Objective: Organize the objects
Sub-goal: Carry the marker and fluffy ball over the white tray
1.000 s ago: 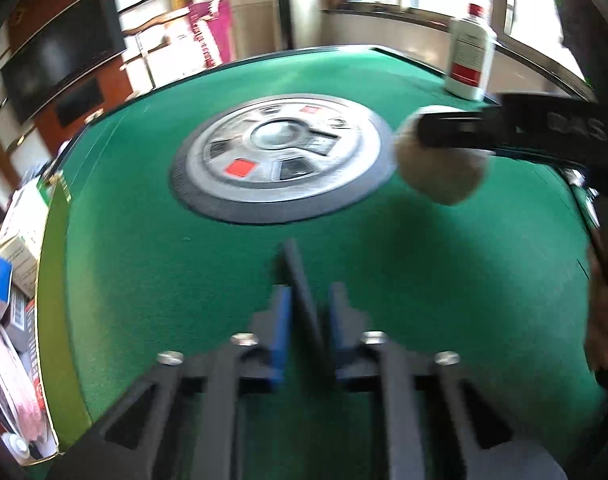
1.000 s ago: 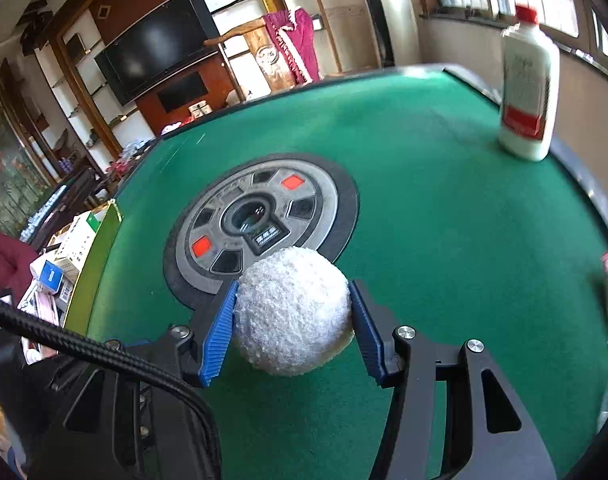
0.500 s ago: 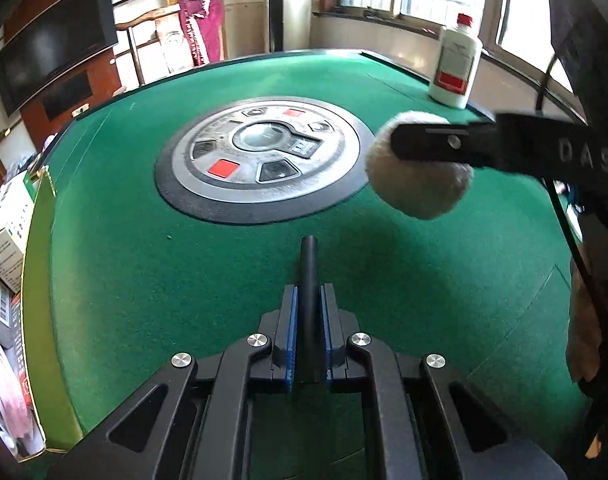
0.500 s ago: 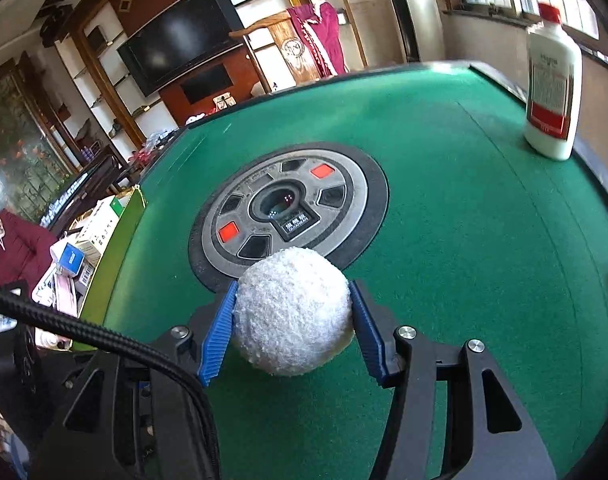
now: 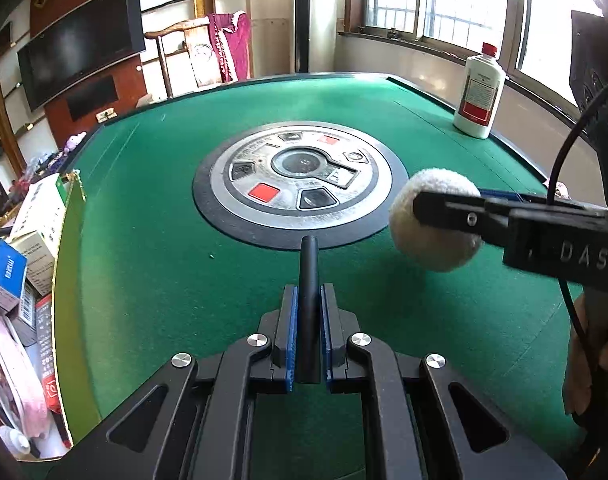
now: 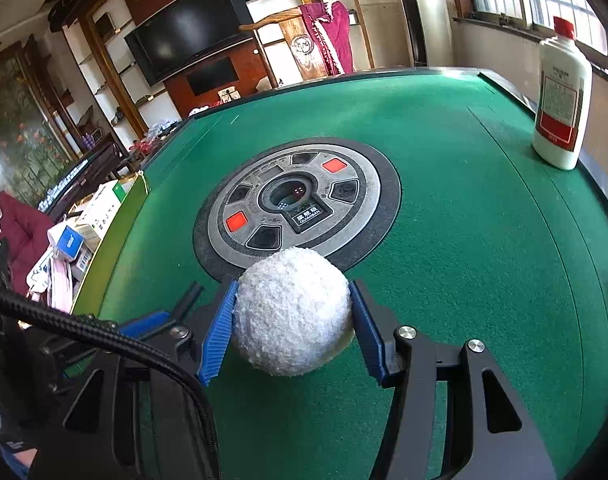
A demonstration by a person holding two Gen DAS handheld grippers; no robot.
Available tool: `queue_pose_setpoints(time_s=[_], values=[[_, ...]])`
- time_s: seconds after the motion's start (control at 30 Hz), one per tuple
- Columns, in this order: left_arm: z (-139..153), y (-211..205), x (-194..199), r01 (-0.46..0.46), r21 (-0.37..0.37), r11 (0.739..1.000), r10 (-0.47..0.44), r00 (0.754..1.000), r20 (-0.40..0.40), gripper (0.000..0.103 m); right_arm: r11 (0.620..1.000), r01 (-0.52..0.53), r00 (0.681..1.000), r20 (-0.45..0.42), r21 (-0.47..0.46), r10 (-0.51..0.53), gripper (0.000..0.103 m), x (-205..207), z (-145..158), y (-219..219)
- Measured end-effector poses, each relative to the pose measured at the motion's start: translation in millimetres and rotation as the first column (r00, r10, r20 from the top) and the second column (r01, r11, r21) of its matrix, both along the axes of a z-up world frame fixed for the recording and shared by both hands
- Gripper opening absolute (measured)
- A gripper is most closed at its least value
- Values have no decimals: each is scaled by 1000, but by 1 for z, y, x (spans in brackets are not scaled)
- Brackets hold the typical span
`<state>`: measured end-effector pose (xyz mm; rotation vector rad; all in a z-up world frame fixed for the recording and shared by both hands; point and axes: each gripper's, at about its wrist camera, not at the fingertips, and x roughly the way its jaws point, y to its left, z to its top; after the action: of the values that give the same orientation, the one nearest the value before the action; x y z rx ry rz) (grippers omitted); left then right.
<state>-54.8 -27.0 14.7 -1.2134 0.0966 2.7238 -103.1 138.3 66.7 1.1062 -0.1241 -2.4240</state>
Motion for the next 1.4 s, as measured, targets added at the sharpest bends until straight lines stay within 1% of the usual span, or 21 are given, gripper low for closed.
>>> queue_pose_setpoints(time_s=[0.17,0.4,0.73,0.9,1.03,1.13,1.3,1.4], values=[[3,-1,1,-7,-16,1000,7,1000,-22,8,999,-14,1000,-12,32,14,54,3,-3,-7],[11,-2,7,-43,-63,997,37,996,-86,8,999,-7,999,-38,53,9,54,7,-2,-7],[12,-1,7,-51,-88,995,42,995,-93,8,997,-18,999,-45,73,21,54,11,-4,-12],[16,-3,11,-64,-91,994,53,992,-113,8,997,-13,999,-49,75,16,54,12,-3,-12],[19,-7,15,-74,-81,994,64,990,-124,8,997,-15,997,-68,80,21,54,18,1,-15],[25,-15,22,-87,-51,995,79,986,-144,8,997,-24,997,-76,74,29,55,23,5,-20],[36,-39,40,-139,-11,990,135,975,-177,8,997,-52,992,-114,50,57,55,35,20,-35],[43,-64,56,-181,25,983,182,964,-195,8,996,-79,987,-133,48,85,55,40,29,-52]])
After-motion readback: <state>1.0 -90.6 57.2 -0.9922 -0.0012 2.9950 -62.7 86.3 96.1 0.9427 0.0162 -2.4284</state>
